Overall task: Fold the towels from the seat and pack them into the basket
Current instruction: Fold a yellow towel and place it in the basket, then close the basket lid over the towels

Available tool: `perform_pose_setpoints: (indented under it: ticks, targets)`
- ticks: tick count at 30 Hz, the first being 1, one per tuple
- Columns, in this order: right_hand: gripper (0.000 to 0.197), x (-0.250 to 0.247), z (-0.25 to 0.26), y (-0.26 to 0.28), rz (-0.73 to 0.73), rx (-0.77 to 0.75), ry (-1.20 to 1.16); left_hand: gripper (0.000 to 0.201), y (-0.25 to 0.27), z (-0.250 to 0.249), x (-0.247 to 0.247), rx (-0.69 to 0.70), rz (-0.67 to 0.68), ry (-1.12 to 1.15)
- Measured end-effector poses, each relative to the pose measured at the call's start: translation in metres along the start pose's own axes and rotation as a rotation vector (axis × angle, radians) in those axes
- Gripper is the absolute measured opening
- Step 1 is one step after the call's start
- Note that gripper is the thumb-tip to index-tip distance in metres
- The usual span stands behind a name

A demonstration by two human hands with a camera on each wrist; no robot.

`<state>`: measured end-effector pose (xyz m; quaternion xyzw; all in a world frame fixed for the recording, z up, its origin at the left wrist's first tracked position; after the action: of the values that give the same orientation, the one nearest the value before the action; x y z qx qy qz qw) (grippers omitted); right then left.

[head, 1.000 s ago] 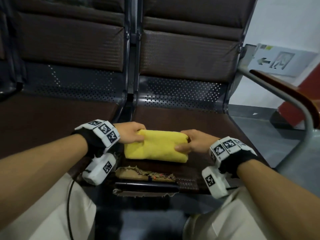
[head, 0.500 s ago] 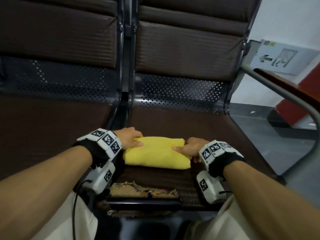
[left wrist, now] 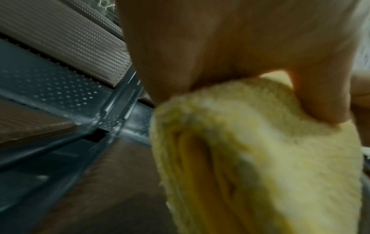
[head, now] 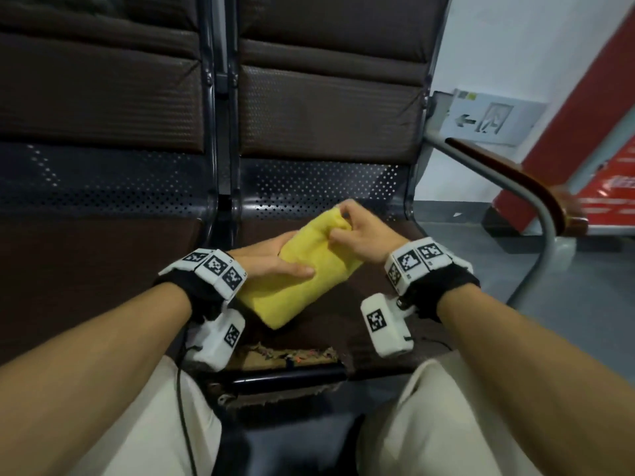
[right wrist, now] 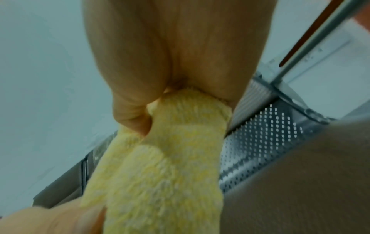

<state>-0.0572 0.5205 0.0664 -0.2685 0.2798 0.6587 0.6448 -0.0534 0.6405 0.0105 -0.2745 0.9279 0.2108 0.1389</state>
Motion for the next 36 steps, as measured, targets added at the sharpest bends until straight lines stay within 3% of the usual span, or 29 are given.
perform_pose_setpoints:
  ticks: [5,10,15,20,23,29,33,36]
  targets:
    - [0.022,-0.08,0.017,0.055,-0.237,-0.057,-0.038,0.044,0.001,-0.068,0.031,0.118,0.017,0.0]
    - [0.024,-0.148,-0.011,0.114,-0.38,0.02,-0.129,0.077,-0.005,-0.134,0.068,0.183,0.008,-0.172]
    - [0.032,-0.207,-0.087,0.181,-0.537,0.138,-0.226,0.043,-0.041,-0.195,0.125,0.219,-0.055,-0.45]
    - [0.033,-0.232,-0.201,0.274,-0.58,0.339,-0.226,0.038,-0.093,-0.234,0.248,0.295,0.158,-0.583]
    - [0.022,-0.222,-0.275,0.342,-0.531,0.473,-0.301,0.04,-0.117,-0.234,0.327,0.305,0.298,-0.605]
    - [0.042,-0.196,-0.379,0.464,-0.598,0.816,-0.302,0.034,-0.142,-0.196,0.48,0.254,0.564,-0.615]
    - [0.045,-0.169,-0.427,0.508,-0.6,1.058,-0.299,0.045,-0.149,-0.168,0.554,0.217,0.776,-0.723]
    - [0.05,-0.157,-0.456,0.519,-0.583,1.168,-0.246,0.051,-0.173,-0.146,0.583,0.219,0.835,-0.839]
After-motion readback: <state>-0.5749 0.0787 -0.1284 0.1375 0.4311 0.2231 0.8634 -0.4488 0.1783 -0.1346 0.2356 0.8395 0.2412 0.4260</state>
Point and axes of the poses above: each hand's wrist, its own y-axis away from the middle knuckle, its own x-axis out of the palm, z = x × y, the point moved 10 cm from there along -y, towards the middle knuckle, and after that the axes turned 2 degrees about z, right-handed, at the moved point
